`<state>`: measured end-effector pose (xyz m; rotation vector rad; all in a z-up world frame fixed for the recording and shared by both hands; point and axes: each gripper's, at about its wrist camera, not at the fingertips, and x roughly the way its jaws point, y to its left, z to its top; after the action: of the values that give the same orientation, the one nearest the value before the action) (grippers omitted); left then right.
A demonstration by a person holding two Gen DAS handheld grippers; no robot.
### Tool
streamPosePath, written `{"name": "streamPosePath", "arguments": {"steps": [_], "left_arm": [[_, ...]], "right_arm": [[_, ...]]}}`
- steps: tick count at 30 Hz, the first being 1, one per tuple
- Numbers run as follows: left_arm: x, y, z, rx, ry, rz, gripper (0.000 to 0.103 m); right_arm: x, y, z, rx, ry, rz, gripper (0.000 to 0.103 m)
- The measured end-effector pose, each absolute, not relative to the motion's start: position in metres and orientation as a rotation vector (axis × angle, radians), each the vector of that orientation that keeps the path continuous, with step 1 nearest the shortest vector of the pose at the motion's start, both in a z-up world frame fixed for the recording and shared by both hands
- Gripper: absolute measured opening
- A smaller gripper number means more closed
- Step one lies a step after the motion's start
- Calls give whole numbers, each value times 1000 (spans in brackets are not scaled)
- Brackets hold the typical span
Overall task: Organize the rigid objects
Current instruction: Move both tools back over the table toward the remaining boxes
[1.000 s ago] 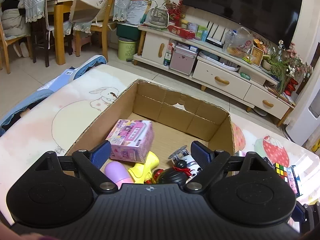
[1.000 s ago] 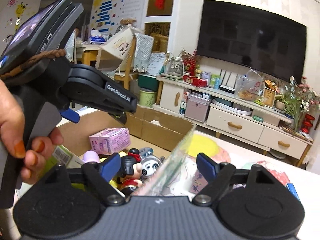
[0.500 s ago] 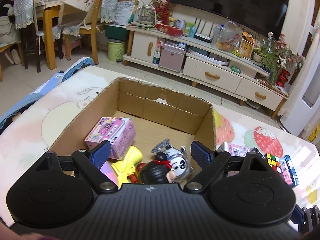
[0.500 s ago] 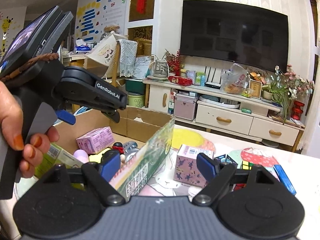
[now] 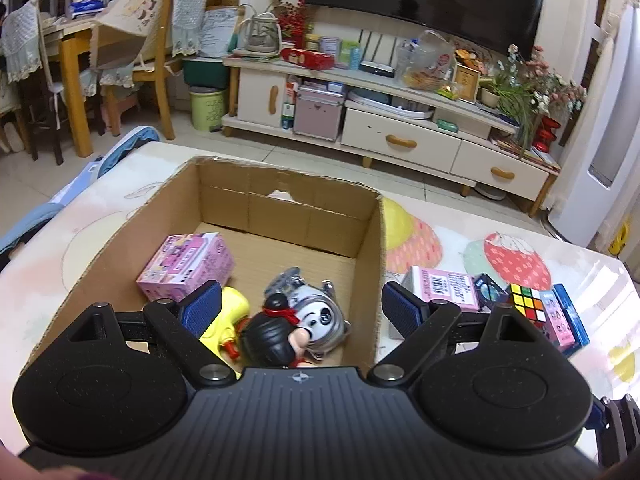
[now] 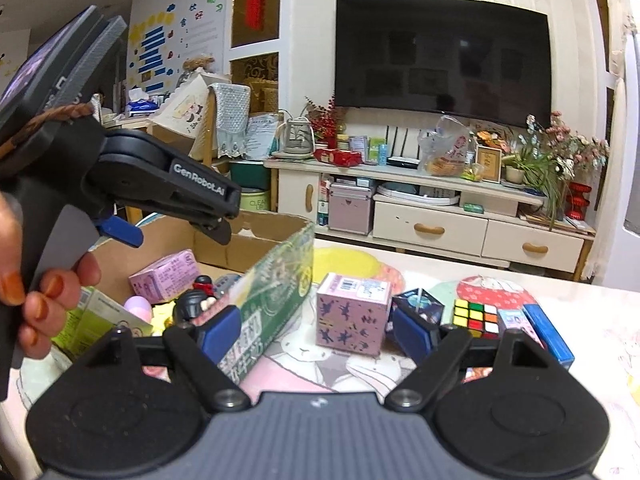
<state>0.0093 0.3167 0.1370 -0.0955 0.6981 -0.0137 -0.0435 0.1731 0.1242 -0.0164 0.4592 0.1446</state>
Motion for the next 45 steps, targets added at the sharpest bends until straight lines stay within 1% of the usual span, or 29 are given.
{"name": "streamPosePath", "arguments": {"steps": [21, 29, 37, 45], "left_arm": [[9, 305, 130, 20, 678, -93, 103], [7, 301, 126, 29, 676, -143, 103], [-3, 279, 112, 43, 699, -227, 103], [-9, 245, 87, 35, 785, -331, 103]], "right_arm": [[-55, 120, 110, 17, 466, 49, 83], [-57, 73, 100, 26, 466, -78, 83], [-47, 6, 77, 103, 514, -256, 83], [-27, -18, 59, 108, 542, -272, 81]]}}
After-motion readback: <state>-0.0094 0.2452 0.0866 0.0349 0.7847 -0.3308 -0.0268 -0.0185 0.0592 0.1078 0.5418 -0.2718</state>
